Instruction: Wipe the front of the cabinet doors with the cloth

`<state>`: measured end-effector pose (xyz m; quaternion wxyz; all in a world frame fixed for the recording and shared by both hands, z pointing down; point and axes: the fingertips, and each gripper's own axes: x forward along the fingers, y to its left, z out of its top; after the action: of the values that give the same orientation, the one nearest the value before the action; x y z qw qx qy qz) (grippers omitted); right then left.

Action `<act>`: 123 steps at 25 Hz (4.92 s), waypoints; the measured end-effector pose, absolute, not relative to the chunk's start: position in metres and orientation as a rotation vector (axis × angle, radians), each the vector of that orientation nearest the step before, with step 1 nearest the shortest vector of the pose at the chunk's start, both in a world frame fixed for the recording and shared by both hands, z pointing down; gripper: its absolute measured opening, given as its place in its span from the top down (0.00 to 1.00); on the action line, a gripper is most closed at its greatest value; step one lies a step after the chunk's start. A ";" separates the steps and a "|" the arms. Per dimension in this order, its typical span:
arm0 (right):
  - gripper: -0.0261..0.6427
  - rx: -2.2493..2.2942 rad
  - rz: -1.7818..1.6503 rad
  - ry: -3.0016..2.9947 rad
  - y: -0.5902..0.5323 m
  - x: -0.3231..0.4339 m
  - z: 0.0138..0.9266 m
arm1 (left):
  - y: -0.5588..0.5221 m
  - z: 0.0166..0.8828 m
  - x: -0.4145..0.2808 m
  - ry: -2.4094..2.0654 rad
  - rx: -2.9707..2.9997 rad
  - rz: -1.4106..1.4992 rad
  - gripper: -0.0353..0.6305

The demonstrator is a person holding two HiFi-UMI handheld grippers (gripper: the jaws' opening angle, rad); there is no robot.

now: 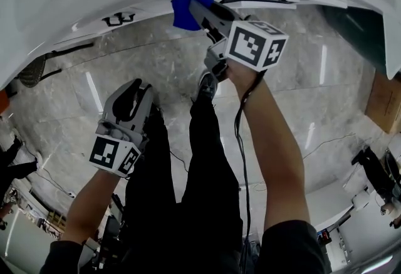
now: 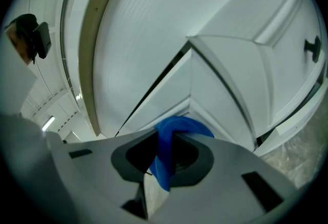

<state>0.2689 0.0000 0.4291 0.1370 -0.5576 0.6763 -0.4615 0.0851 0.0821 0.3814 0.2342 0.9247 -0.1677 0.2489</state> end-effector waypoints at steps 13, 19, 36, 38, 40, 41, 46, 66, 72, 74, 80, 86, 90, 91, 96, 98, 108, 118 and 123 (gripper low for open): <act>0.87 -1.875 -1.239 1.935 0.013 0.264 0.434 | 0.075 0.381 0.084 -0.424 2.533 0.671 0.79; 0.88 -1.748 -1.351 2.030 -0.014 0.175 0.456 | 0.041 0.382 0.025 -0.517 2.506 0.685 0.79; 0.88 -1.739 -1.540 2.106 -0.063 0.147 0.521 | 0.041 0.404 0.008 -0.542 2.451 0.685 0.79; 0.88 -1.738 -1.524 2.059 -0.058 0.157 0.517 | 0.044 0.404 0.019 -0.525 2.455 0.688 0.79; 0.88 -1.744 -1.509 2.026 -0.051 0.170 0.515 | 0.049 0.404 0.031 -0.507 2.466 0.697 0.79; 0.88 -1.749 -1.502 2.016 -0.048 0.178 0.514 | 0.051 0.404 0.038 -0.499 2.471 0.700 0.79; 0.88 -1.780 -1.493 2.001 -0.025 0.222 0.515 | 0.071 0.405 0.075 -0.465 2.473 0.700 0.79; 0.88 -2.273 -1.383 2.186 0.015 0.265 0.540 | 0.084 0.410 0.094 -0.424 2.457 0.684 0.79; 0.88 -2.234 -1.283 2.431 -0.019 0.182 0.552 | 0.058 0.416 0.036 -0.501 2.442 0.687 0.79; 0.88 -2.184 -1.283 2.543 -0.027 0.150 0.564 | 0.049 0.421 0.017 -0.536 2.429 0.692 0.79; 0.88 -2.063 -1.323 2.809 -0.047 0.094 0.603 | 0.038 0.427 -0.017 -0.590 2.396 0.676 0.79; 0.88 -1.963 -1.416 2.618 -0.069 0.108 0.596 | 0.042 0.435 -0.024 -0.590 2.384 0.687 0.79; 0.88 -1.930 -1.428 2.523 -0.066 0.117 0.595 | 0.047 0.440 -0.014 -0.573 2.386 0.695 0.79; 0.87 -1.920 -1.430 2.500 -0.065 0.121 0.594 | 0.049 0.440 -0.009 -0.566 2.390 0.696 0.79; 0.88 -1.886 -1.422 2.407 -0.054 0.152 0.587 | 0.055 0.442 0.018 -0.537 2.408 0.705 0.79; 0.88 -1.895 -1.423 2.384 -0.047 0.168 0.587 | 0.054 0.444 0.030 -0.534 2.415 0.707 0.79; 0.88 -2.072 -1.476 2.161 0.005 0.276 0.600 | 0.063 0.446 0.089 -0.487 2.446 0.714 0.79; 0.88 -2.057 -1.473 2.216 0.023 0.254 0.598 | 0.062 0.446 0.097 -0.474 2.447 0.710 0.79; 0.88 -1.939 -1.556 2.223 0.020 0.191 0.611 | 0.052 0.446 0.072 -0.491 2.434 0.707 0.79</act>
<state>0.1911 0.0203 0.6108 -0.0968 -0.5787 0.6634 -0.4644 0.0725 0.0523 0.4460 0.2762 0.9061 -0.1829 0.2631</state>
